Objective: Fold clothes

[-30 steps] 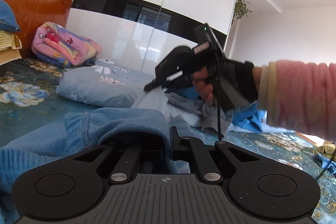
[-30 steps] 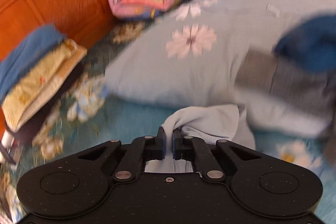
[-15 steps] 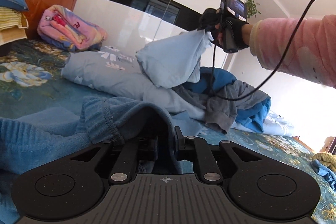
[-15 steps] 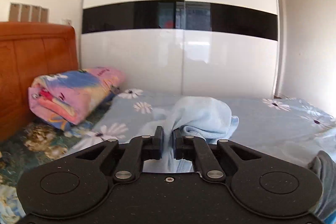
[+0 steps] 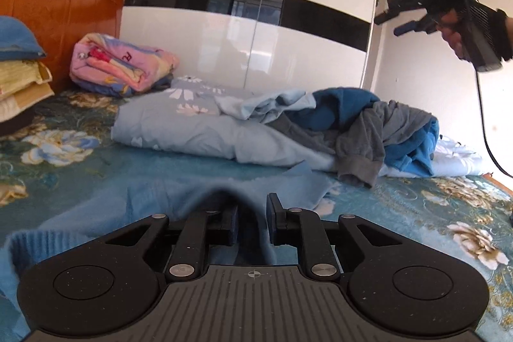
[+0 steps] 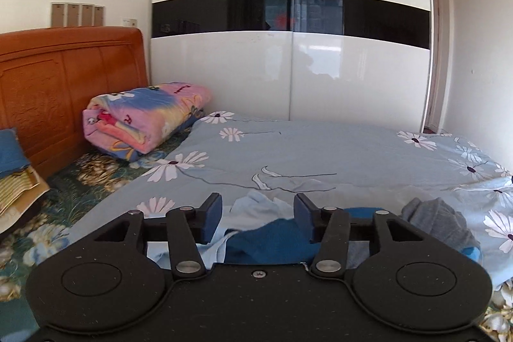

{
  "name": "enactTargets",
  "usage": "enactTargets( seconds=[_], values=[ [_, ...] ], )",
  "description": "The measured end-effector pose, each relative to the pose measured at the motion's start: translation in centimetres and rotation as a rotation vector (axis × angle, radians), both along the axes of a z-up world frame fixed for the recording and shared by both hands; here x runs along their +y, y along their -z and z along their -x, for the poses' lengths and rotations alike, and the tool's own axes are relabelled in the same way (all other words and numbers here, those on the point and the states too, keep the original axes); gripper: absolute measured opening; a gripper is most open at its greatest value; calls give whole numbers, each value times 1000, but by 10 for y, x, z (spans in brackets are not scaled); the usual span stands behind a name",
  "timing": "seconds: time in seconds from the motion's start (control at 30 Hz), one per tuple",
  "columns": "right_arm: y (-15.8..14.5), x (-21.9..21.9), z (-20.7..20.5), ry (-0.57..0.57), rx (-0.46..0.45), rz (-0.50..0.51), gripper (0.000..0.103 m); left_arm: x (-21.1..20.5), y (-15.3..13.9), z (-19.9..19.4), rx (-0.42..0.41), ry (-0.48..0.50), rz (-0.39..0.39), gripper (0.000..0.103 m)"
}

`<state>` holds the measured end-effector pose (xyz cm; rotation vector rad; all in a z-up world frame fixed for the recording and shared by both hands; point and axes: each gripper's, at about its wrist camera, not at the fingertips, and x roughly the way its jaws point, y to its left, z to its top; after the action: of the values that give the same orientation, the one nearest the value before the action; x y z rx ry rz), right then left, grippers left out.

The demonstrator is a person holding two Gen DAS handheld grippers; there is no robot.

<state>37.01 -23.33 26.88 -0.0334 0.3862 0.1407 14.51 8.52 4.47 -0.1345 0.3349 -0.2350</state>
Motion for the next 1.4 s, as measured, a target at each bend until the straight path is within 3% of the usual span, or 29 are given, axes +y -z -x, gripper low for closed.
enactTargets(
  seconds=[0.13,0.23,0.33,0.5,0.6,0.73,0.83,0.9,0.93,1.0,1.03,1.2,1.33,1.4],
  values=[
    [4,-19,85,-114,39,2,54,-27,-54,19,-84,32,8,10],
    [16,-32,145,-182,63,4,54,-56,-100,34,-159,114,14,9],
    [23,-58,195,-196,66,-40,54,-98,-146,59,-292,245,-13,9],
    [30,-124,251,-72,57,-120,55,-166,-186,66,-252,540,179,9],
    [37,-162,275,23,45,-165,57,-222,-169,47,-128,614,117,9],
    [68,-204,300,136,96,-240,58,-281,-103,7,146,627,43,9],
    [100,-219,310,179,156,-260,58,-288,-52,-5,327,633,35,14],
    [121,-225,314,192,190,-273,58,-273,-32,-3,392,640,76,22],
    [131,-226,314,196,207,-284,58,-263,-25,0,406,638,92,27],
    [152,-229,314,197,240,-306,58,-234,-22,16,366,610,95,59],
    [161,-228,312,186,253,-316,58,-221,-22,26,342,589,75,65],
    [202,-211,288,99,320,-325,58,-173,-18,66,297,496,-165,69],
    [221,-200,267,89,329,-275,58,-187,-3,72,234,508,-445,69],
    [224,-199,258,87,324,-278,57,-200,4,65,213,552,-521,69]
  ],
)
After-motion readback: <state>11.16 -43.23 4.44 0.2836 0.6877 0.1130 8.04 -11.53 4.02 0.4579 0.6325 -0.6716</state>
